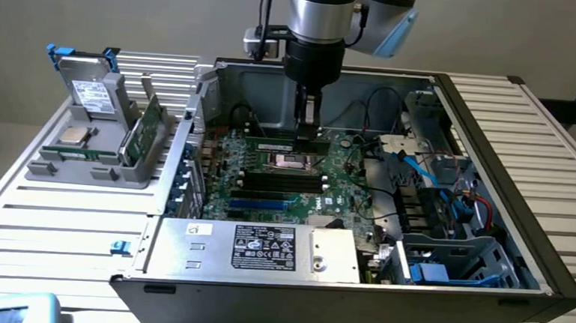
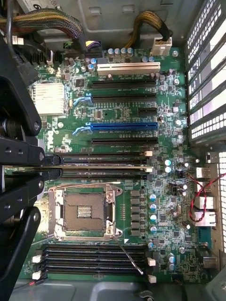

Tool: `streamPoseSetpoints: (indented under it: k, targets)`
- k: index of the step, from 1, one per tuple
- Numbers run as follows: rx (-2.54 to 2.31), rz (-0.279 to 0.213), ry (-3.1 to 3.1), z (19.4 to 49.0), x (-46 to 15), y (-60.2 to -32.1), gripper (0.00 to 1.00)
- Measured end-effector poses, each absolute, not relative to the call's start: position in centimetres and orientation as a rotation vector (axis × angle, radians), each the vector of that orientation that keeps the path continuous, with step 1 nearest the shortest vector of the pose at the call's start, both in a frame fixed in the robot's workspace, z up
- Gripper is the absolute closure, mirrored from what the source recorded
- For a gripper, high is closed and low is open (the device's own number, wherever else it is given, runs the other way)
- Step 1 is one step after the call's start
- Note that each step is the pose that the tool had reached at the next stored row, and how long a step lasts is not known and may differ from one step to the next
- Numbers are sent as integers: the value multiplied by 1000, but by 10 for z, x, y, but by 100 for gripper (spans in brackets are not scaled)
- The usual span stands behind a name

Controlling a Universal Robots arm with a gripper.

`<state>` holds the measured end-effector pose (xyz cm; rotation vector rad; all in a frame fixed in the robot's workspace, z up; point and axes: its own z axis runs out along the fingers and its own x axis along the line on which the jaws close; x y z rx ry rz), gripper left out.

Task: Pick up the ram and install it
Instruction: 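Insert the ram into the slot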

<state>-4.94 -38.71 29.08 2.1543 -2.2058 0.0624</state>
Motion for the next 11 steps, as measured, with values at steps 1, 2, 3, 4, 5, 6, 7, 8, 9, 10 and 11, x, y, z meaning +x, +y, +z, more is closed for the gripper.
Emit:
streamPoseSetpoints:
  k: [1, 2, 3, 4, 5, 6, 7, 8, 9, 10, 11]
  targets:
    - [2155, 63, -2205, 290, -49, -388, 86]
    - [2155, 63, -2204, 289, -49, -389, 86]
    - [2155, 63, -2204, 288, -49, -391, 86]
    - [2155, 64, -2204, 287, -49, -392, 86]
    - [2155, 65, -2203, 287, -49, -393, 86]
    - [2154, 66, -2203, 285, -49, -394, 86]
    - [2153, 68, -2202, 284, -49, -395, 86]
    - [2153, 69, -2201, 283, -49, -395, 86]
    - [2152, 70, -2201, 282, -49, -395, 86]
    - [2151, 72, -2200, 281, -49, -396, 86]
    - [2149, 77, -2197, 280, -49, -396, 86]
